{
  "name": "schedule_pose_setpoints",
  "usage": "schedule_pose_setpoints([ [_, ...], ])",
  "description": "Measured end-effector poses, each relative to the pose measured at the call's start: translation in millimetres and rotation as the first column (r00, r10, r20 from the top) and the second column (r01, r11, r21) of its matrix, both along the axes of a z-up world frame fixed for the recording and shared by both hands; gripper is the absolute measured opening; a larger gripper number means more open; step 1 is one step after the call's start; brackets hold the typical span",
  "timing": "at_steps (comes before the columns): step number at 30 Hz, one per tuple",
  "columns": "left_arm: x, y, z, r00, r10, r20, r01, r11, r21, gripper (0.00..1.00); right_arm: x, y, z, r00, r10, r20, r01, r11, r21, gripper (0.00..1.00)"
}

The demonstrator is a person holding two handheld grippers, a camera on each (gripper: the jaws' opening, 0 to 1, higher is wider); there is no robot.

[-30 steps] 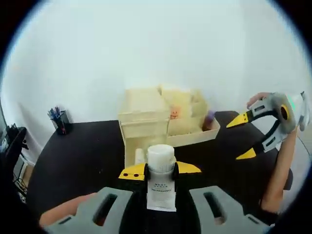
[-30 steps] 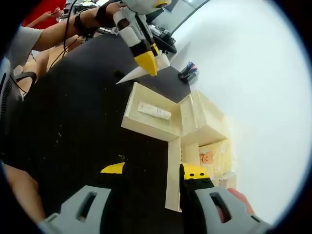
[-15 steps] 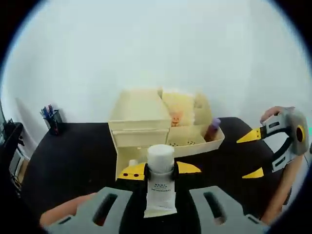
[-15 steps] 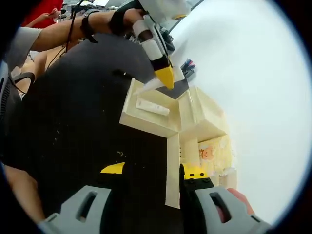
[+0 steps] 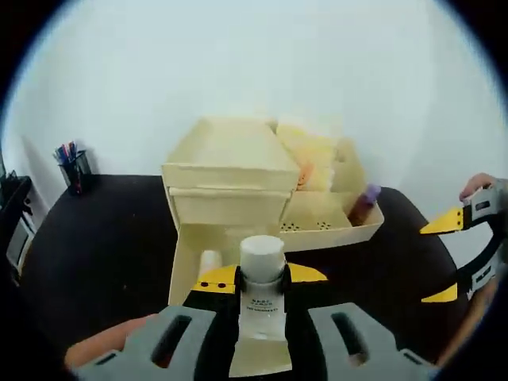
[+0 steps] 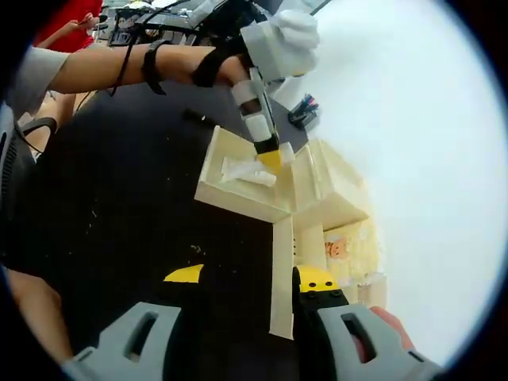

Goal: Open the drawer, pick up the cosmetic bottles from the table one by one, place them into the drawer, release the gripper, close the drawer, and move the gripper away

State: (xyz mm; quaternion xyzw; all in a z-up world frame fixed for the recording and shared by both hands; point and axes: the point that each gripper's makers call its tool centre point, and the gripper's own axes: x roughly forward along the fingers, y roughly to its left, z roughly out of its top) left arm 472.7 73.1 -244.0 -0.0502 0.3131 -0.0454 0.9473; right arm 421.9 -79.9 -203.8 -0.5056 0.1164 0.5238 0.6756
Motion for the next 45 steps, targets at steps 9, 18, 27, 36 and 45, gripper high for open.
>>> schedule_pose_setpoints([
  [9, 0.8, -7.9, -18.9, 0.999, -0.012, -0.053, 0.013, 1.000, 0.015, 0.16, 2.1, -0.8, -3.4, 1.000, -0.010, -0.001, 0.010, 1.000, -0.019, 0.39],
  [18, 10.6, -4.5, -30.3, 0.997, 0.007, -0.078, -0.003, 0.999, 0.053, 0.16, 1.9, -1.5, -3.0, 1.000, -0.011, -0.002, 0.011, 1.000, -0.018, 0.39],
  [27, 25.1, -6.2, -53.7, 0.996, 0.023, -0.086, -0.018, 0.998, 0.064, 0.17, 3.4, 0.2, -3.3, 1.000, -0.009, -0.005, 0.009, 1.000, -0.020, 0.38],
  [36, 29.7, -0.1, -66.0, 0.995, 0.048, -0.085, -0.043, 0.997, 0.061, 0.17, 5.7, 0.9, -3.7, 1.000, -0.010, -0.004, 0.010, 1.000, -0.027, 0.38],
  [45, 32.9, 0.4, -72.6, 0.995, 0.058, -0.080, -0.054, 0.997, 0.060, 0.17, -2.2, 0.8, -10.0, 1.000, -0.005, -0.003, 0.005, 0.999, -0.033, 0.38],
])
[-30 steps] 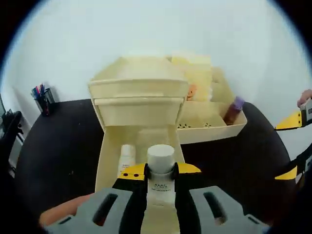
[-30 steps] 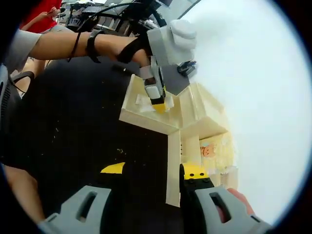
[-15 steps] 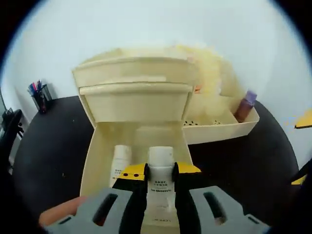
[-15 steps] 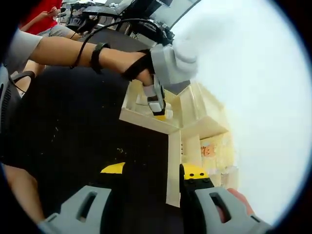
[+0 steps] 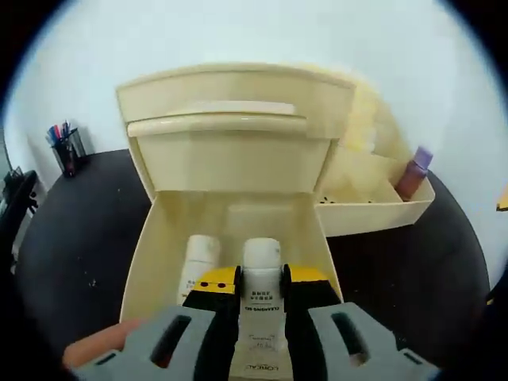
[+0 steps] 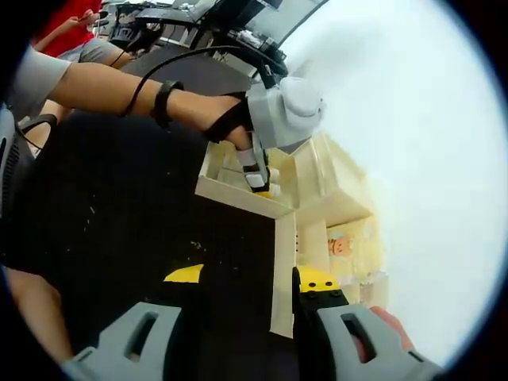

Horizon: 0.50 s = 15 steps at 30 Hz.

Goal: Open the drawer, pick up the cosmetic bottles from the table one by one, place them into the drawer, release the gripper, close the drawer, and move the gripper away

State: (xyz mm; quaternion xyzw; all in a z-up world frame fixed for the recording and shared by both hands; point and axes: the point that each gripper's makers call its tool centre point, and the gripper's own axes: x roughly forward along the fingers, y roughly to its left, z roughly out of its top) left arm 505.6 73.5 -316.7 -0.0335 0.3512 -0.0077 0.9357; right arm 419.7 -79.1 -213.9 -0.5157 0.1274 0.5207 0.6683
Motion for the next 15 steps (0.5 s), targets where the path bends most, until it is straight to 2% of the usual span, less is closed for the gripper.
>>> schedule_pose_setpoints([
  [9, 3.5, -0.3, -1.8, 1.000, -0.015, 0.014, 0.014, 1.000, 0.023, 0.17, 2.9, -0.5, 1.8, 1.000, 0.002, 0.000, -0.002, 1.000, 0.000, 0.38],
  [15, 6.4, -0.3, 12.6, 0.998, -0.024, 0.049, 0.023, 0.999, 0.033, 0.17, 1.0, -1.3, -0.5, 1.000, 0.002, 0.001, -0.002, 1.000, 0.001, 0.38],
])
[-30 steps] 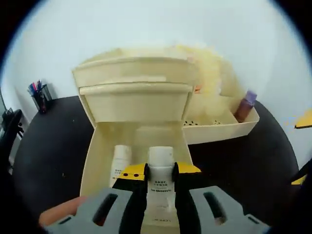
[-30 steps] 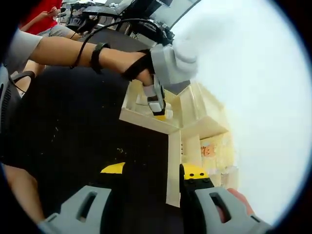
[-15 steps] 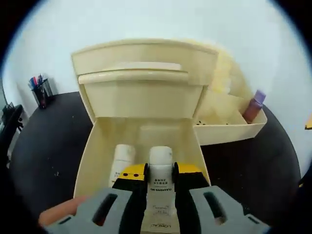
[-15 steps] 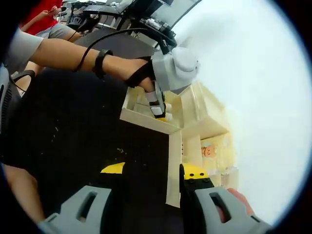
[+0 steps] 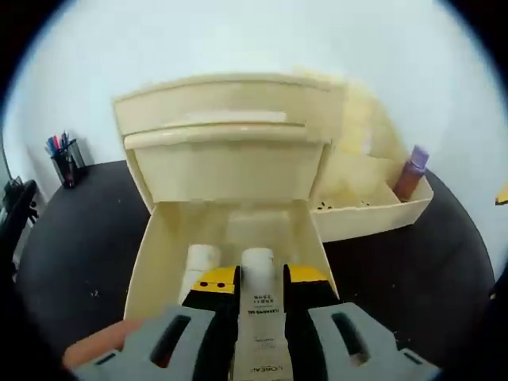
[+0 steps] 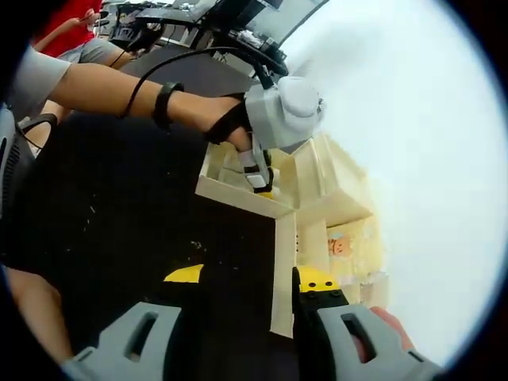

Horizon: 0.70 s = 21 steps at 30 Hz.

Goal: Open the drawer, pick up the cosmetic bottles from the table one by one, place them into the drawer, release the gripper, close the drawer, and move the gripper away

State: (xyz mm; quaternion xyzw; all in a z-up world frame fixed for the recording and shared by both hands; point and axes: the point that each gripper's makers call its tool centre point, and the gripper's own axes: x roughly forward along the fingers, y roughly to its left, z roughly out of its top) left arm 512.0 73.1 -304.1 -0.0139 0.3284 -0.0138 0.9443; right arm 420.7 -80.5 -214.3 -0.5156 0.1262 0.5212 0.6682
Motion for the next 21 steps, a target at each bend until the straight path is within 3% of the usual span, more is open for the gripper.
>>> schedule_pose_setpoints([
  [13, -13.9, 4.3, 35.7, 0.995, -0.066, 0.075, 0.065, 0.998, 0.008, 0.20, 8.4, 2.8, 4.2, 1.000, -0.008, 0.003, 0.008, 1.000, -0.013, 0.38],
  [17, -26.0, 3.8, 52.6, 0.987, -0.097, 0.130, 0.102, 0.994, -0.035, 0.22, 9.2, 3.9, 3.8, 1.000, -0.013, 0.006, 0.013, 1.000, -0.025, 0.38],
  [21, -39.1, 9.9, 73.8, 0.973, -0.130, 0.189, 0.139, 0.990, -0.037, 0.26, 12.8, 5.8, 6.9, 0.999, -0.029, 0.023, 0.029, 0.999, -0.025, 0.38],
])
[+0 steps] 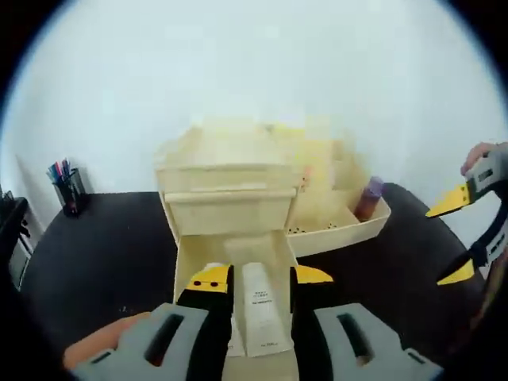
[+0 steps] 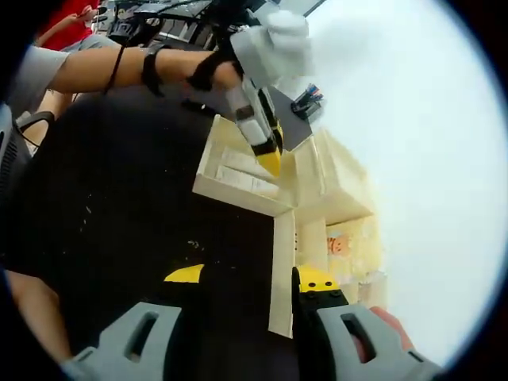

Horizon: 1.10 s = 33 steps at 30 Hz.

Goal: Open the drawer, pick up the cosmetic bottles from the table one by one, place them into the drawer, release the gripper, close the drawer, and move the gripper away

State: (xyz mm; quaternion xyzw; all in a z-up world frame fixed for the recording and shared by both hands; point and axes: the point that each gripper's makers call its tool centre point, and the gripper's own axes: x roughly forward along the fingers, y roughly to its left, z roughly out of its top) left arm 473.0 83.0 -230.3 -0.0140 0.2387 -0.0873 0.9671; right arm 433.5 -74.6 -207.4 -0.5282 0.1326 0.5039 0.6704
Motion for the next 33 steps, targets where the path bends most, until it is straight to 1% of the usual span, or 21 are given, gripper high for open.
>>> schedule_pose_setpoints([
  [2, -6.5, 2.7, 6.7, 1.000, -0.015, 0.024, 0.014, 1.000, 0.011, 0.29, 3.8, 0.5, 3.8, 1.000, -0.013, 0.028, 0.013, 1.000, 0.003, 0.39],
  [5, -20.0, 10.3, 13.4, 0.998, -0.035, 0.054, 0.033, 0.999, 0.040, 0.35, 6.9, 3.0, 7.9, 0.999, -0.030, 0.041, 0.029, 0.999, 0.018, 0.39],
  [7, -29.5, 15.7, 17.1, 0.995, -0.053, 0.088, 0.048, 0.997, 0.060, 0.39, 7.9, 4.8, 10.8, 0.998, -0.037, 0.049, 0.036, 0.999, 0.026, 0.40],
  [8, -34.6, 19.6, 17.4, 0.994, -0.053, 0.093, 0.047, 0.997, 0.061, 0.41, 7.9, 5.5, 9.8, 0.998, -0.042, 0.053, 0.040, 0.999, 0.026, 0.40],
  [10, -43.0, 27.1, 18.3, 0.992, -0.065, 0.111, 0.057, 0.996, 0.071, 0.45, 11.6, 7.1, 12.1, 0.995, -0.052, 0.082, 0.050, 0.999, 0.021, 0.42],
  [12, -50.6, 35.8, 17.6, 0.990, -0.079, 0.116, 0.071, 0.995, 0.073, 0.48, 16.8, 10.6, 15.8, 0.992, -0.076, 0.098, 0.073, 0.997, 0.035, 0.42],
  [14, -58.5, 44.1, 16.8, 0.986, -0.097, 0.134, 0.090, 0.994, 0.056, 0.52, 17.8, 12.3, 15.5, 0.991, -0.089, 0.098, 0.085, 0.995, 0.048, 0.43],
  [16, -64.2, 50.5, 14.8, 0.984, -0.100, 0.146, 0.096, 0.995, 0.038, 0.53, 19.0, 13.2, 13.6, 0.990, -0.098, 0.100, 0.093, 0.994, 0.048, 0.45],
  [17, -66.1, 54.4, 14.6, 0.983, -0.092, 0.162, 0.091, 0.996, 0.013, 0.53, 19.9, 13.1, 12.8, 0.989, -0.103, 0.103, 0.099, 0.994, 0.045, 0.45],
  [18, -68.4, 59.5, 12.4, 0.982, -0.090, 0.163, 0.091, 0.996, 0.002, 0.53, 21.4, 14.0, 13.1, 0.989, -0.105, 0.104, 0.101, 0.994, 0.042, 0.45],
  [20, -71.5, 65.5, 8.8, 0.978, -0.107, 0.179, 0.111, 0.994, -0.015, 0.58, 24.7, 14.7, 13.1, 0.988, -0.115, 0.105, 0.112, 0.993, 0.042, 0.46],
  [22, -74.4, 70.3, 4.7, 0.974, -0.127, 0.190, 0.134, 0.991, -0.023, 0.64, 26.6, 15.1, 12.6, 0.987, -0.130, 0.097, 0.126, 0.991, 0.051, 0.46],
  [23, -75.4, 71.3, 4.2, 0.968, -0.145, 0.207, 0.152, 0.988, -0.018, 0.66, 27.1, 15.3, 12.2, 0.986, -0.134, 0.096, 0.130, 0.990, 0.052, 0.46],
  [24, -77.1, 71.0, 4.1, 0.957, -0.178, 0.228, 0.183, 0.983, 0.003, 0.69, 26.4, 15.7, 10.6, 0.986, -0.138, 0.095, 0.133, 0.990, 0.054, 0.46],
  [25, -77.8, 72.5, 3.8, 0.949, -0.194, 0.248, 0.196, 0.980, 0.014, 0.73, 26.2, 16.7, 9.8, 0.985, -0.141, 0.095, 0.136, 0.989, 0.055, 0.46],
  [26, -80.0, 74.9, -0.2, 0.945, -0.209, 0.252, 0.211, 0.977, 0.018, 0.76, 26.3, 18.9, 9.1, 0.985, -0.143, 0.092, 0.138, 0.989, 0.060, 0.46],
  [27, -80.7, 74.4, -1.7, 0.935, -0.234, 0.265, 0.238, 0.971, 0.018, 0.80, 26.1, 21.4, 8.6, 0.985, -0.148, 0.086, 0.142, 0.987, 0.068, 0.47],
  [29, -82.2, 75.3, -5.5, 0.930, -0.250, 0.271, 0.261, 0.965, -0.005, 0.87, 28.4, 25.5, 10.5, 0.984, -0.160, 0.076, 0.154, 0.984, 0.088, 0.47],
  [31, -85.1, 69.9, -3.9, 0.907, -0.288, 0.307, 0.316, 0.948, -0.045, 0.94, 27.4, 29.3, 13.0, 0.982, -0.171, 0.074, 0.162, 0.980, 0.118, 0.48],
  [32, -86.5, 69.4, -5.5, 0.904, -0.296, 0.310, 0.333, 0.940, -0.071, 0.96, 27.8, 32.6, 15.3, 0.981, -0.181, 0.067, 0.170, 0.975, 0.143, 0.48],
  [33, -86.8, 69.8, -4.9, 0.897, -0.300, 0.326, 0.350, 0.930, -0.108, 0.96, 27.1, 35.8, 16.8, 0.981, -0.183, 0.059, 0.172, 0.972, 0.163, 0.50],
])
